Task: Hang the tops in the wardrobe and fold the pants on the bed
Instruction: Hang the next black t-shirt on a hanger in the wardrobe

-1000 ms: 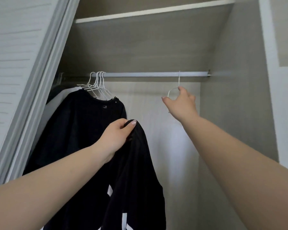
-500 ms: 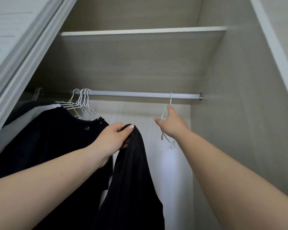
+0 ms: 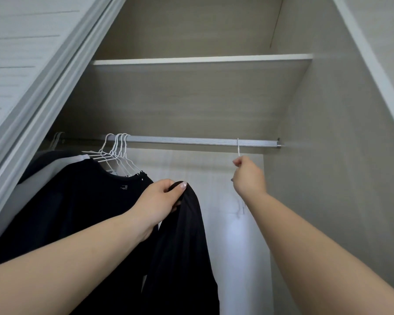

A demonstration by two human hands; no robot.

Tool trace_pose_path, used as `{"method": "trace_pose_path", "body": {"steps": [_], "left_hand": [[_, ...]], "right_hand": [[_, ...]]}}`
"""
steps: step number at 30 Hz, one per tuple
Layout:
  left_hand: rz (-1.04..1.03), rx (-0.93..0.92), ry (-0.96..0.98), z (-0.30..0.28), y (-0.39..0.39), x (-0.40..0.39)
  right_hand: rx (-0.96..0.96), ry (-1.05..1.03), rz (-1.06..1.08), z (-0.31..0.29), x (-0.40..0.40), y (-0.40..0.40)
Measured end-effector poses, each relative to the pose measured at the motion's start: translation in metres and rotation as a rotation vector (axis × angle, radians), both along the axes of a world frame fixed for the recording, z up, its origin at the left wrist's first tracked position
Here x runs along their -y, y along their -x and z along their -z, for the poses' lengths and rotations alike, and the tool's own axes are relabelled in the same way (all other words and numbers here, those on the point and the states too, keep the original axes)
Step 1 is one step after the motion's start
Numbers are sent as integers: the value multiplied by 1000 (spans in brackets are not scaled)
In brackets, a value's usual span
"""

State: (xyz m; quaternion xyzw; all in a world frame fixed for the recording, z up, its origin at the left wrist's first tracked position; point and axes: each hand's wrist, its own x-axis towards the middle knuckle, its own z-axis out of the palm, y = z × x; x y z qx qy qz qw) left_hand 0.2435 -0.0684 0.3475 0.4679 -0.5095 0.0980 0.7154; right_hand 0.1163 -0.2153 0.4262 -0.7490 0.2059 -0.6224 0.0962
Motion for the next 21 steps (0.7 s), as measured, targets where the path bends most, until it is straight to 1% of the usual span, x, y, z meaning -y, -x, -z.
{"method": "trace_pose_path", "body": {"steps": [2, 5, 8, 11, 16, 18, 21], "left_hand": [[39, -25, -6, 2, 0, -2], [99, -55, 1, 7, -3, -7], [108, -97, 39, 13, -11, -11], [49, -116, 70, 24, -33, -21], [-173, -160, 13, 53, -82, -39], [-216, -187, -10, 66, -96, -41], [-226, -205, -47, 83, -110, -43]], "right_hand": [[59, 84, 1, 2, -8, 3], [66, 244, -16, 8, -24, 6], [114, 332, -111, 17, -42, 10], [161, 315, -219, 28, -51, 22], [143, 178, -391, 38, -51, 43], [149, 114, -468, 41, -52, 45], [202, 22, -565, 45, -51, 44]]}}
